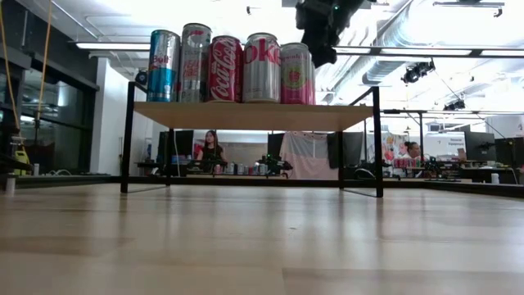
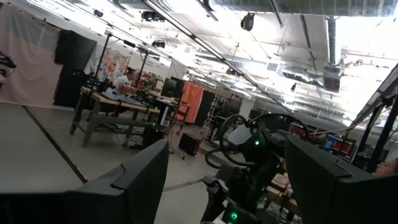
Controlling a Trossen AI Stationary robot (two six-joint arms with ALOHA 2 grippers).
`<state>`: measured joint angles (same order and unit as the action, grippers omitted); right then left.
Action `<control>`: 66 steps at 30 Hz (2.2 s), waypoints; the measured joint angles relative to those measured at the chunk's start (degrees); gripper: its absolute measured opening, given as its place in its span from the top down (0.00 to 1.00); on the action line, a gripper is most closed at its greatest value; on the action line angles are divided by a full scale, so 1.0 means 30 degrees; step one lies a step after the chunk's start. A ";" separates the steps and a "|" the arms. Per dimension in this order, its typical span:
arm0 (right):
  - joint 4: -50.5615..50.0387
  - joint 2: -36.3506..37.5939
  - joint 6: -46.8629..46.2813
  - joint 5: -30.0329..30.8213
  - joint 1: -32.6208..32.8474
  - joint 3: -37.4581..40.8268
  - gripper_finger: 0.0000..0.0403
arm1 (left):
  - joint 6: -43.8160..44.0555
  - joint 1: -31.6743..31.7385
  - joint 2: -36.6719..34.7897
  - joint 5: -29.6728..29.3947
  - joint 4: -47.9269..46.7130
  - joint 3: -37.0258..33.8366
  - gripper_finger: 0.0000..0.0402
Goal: Place canned beverage on shelf
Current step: Put the pink-white soda can aligned with the other pink-white soda can on the shelf
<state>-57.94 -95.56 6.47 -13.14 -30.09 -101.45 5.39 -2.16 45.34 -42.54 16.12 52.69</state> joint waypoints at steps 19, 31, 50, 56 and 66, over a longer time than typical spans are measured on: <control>0.0741 -0.0835 0.0477 -0.0135 -0.0072 -0.0101 0.26 | 0.0182 -0.0006 0.0000 -0.0023 0.0000 0.0000 0.36; 0.0827 -0.0823 0.0361 -0.0142 -0.0073 -0.0160 0.26 | 0.0177 0.0002 0.0000 -0.0045 0.0000 0.0000 0.36; 0.0836 -0.0799 0.0506 -0.0157 -0.0051 -0.0175 0.25 | 0.0678 0.0002 0.0000 -0.0038 0.0000 0.0000 0.36; 0.0842 -0.0799 0.0511 -0.0174 0.0014 -0.0197 0.25 | 0.0670 -0.0006 0.0000 -0.0031 0.0007 0.0000 0.36; 0.0970 -0.0711 0.0368 -0.0232 0.0036 -0.0233 0.12 | 0.0663 -0.0006 0.0003 -0.0023 0.0007 0.0000 0.36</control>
<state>-55.03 -97.69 7.57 -13.83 -29.98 -102.15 7.38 -2.17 45.35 -42.61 16.14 52.69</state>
